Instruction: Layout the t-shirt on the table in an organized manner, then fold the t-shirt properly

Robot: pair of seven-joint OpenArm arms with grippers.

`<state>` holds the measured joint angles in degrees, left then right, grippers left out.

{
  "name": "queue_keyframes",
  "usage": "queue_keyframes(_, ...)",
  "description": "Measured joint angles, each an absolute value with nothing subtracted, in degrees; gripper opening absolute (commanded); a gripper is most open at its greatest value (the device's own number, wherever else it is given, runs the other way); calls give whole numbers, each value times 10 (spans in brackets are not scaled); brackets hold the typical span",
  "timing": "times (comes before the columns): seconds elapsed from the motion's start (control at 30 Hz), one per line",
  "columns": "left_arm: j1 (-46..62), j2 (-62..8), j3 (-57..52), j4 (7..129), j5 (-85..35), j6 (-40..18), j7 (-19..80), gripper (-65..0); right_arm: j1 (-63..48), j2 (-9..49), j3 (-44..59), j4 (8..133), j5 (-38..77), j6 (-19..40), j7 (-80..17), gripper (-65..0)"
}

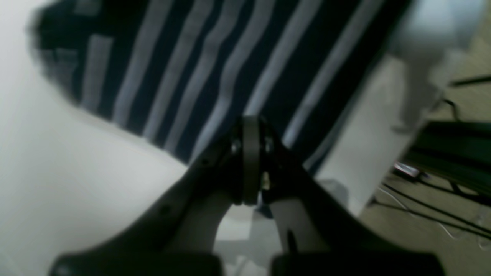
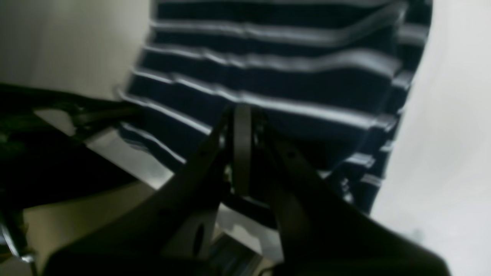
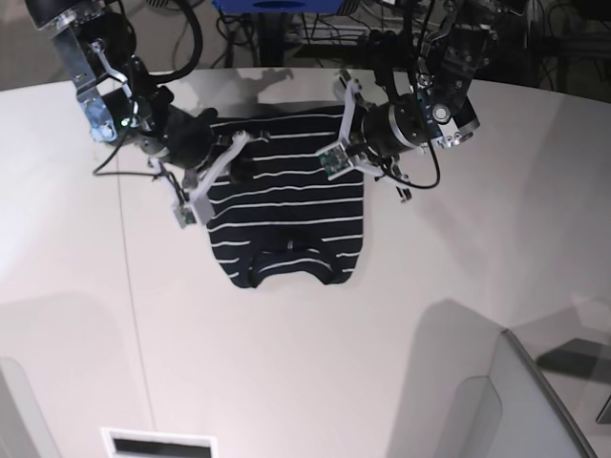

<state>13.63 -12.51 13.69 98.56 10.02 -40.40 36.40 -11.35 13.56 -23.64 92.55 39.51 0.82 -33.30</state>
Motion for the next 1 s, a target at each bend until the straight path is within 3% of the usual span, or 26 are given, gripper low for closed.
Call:
queue_keyframes(0.17, 132, -114, 136, 927, 102, -397, 362, -650, -112, 133, -236, 833, 403, 65, -267, -648)
queue_keyframes(0.4, 126, -114, 138, 859, 98, -397, 295, -650, -113, 132, -236, 801, 408, 72, -239, -648)
queue_keyframes(0.63, 124, -114, 132, 865, 97, -397, 302, -650, -113, 133, -236, 801, 409, 74, -237, -648)
queue_keyframes(0.9, 142, -113, 79, 1017, 98, -401, 307, -650, -169, 159, -227, 986, 408, 53, -264, -648)
queue_keyframes(1.0, 190, -121, 44, 1071, 105, -399, 314, -650, -201, 171, -192, 1059, 392, 5, -301, -648)
